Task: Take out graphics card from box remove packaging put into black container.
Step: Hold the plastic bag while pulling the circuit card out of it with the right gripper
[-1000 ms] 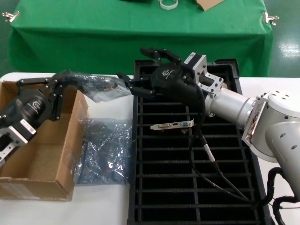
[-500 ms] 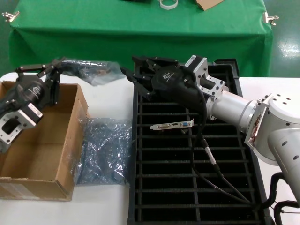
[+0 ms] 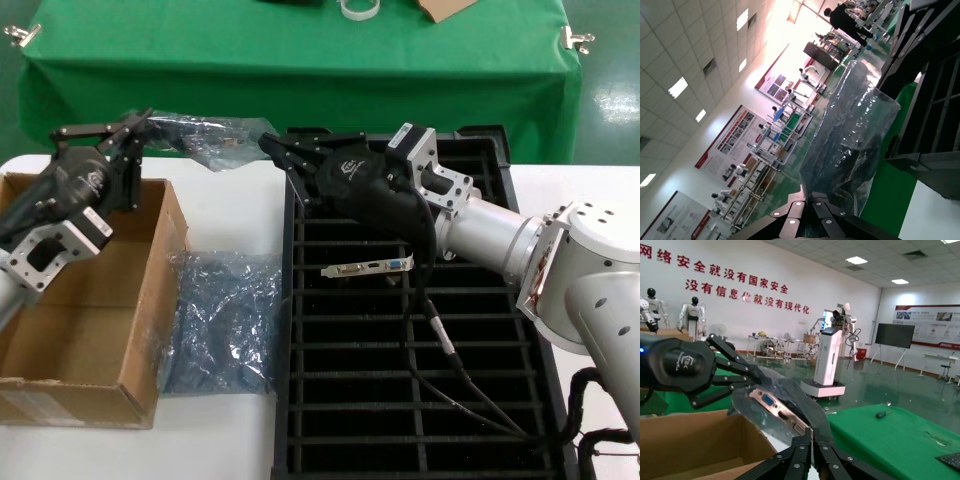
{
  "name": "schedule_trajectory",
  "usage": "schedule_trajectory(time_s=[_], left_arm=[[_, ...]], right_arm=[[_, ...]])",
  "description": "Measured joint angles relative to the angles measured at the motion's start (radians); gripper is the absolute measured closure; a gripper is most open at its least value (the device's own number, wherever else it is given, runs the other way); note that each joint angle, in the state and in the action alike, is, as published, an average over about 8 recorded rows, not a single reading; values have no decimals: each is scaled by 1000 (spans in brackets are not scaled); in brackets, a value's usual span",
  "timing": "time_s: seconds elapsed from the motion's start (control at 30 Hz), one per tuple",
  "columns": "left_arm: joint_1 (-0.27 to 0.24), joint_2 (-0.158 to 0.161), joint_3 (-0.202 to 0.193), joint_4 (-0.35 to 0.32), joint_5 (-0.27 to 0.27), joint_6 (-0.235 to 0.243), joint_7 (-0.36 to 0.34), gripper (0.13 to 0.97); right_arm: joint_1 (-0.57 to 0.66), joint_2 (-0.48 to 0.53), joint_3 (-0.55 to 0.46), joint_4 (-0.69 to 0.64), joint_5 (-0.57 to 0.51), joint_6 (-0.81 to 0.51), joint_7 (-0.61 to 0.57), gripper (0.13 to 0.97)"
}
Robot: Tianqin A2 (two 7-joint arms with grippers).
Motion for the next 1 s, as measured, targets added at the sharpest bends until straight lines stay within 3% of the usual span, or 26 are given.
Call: schedule_trajectory(time_s=[0.5,1.0], left_arm=[[-22,21,36,12,4,40,34,959],[-39,40,47,18,1,63,89,959]], right_arm=[[30,-5,-62,-64,89,-13,-48,961],[23,-2,-36,-44,4,-9,-3,944]])
